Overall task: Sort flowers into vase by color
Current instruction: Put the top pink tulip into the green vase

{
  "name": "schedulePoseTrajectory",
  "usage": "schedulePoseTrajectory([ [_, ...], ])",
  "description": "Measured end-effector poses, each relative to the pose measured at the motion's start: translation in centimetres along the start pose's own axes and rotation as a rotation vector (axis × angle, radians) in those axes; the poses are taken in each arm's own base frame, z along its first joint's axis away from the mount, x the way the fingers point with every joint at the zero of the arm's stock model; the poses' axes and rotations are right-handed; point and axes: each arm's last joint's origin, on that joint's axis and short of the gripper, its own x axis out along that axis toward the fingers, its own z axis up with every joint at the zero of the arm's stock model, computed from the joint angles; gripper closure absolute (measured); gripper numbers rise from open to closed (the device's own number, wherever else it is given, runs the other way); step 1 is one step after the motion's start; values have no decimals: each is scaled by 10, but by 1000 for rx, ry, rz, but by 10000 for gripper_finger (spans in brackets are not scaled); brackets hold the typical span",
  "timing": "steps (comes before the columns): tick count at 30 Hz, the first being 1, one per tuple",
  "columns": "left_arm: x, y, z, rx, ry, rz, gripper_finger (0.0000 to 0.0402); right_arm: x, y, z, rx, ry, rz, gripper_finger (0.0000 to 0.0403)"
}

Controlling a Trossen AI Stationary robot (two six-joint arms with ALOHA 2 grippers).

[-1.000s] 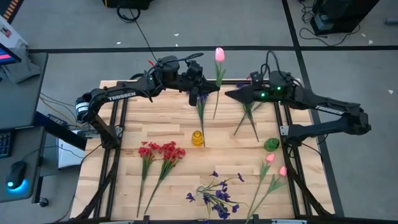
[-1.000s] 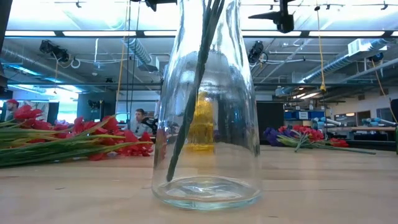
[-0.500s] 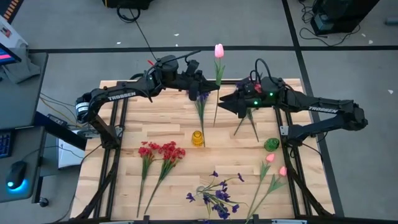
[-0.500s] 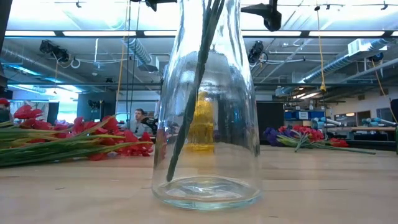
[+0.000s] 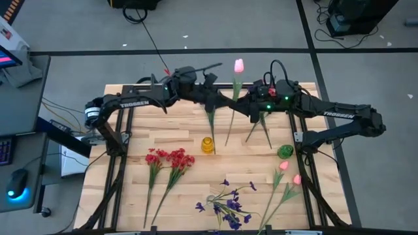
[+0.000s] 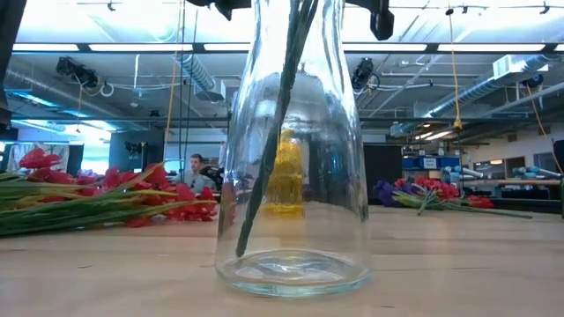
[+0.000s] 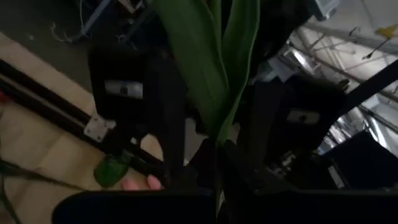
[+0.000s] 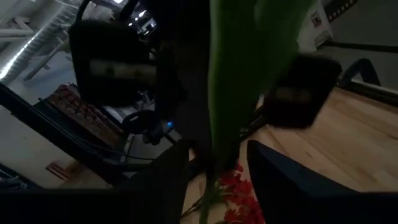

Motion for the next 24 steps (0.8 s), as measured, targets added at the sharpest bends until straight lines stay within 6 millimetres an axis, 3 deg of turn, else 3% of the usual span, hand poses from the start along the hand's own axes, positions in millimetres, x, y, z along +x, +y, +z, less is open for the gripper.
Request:
schedulePoseTrajectory([
  [11,-11,7,14,15,-21,-11,389,0,1,-2,16,40,37,240],
  [24,-12,8,14,11,-1,-29,389,0,-1,-4,14,58,18,247],
])
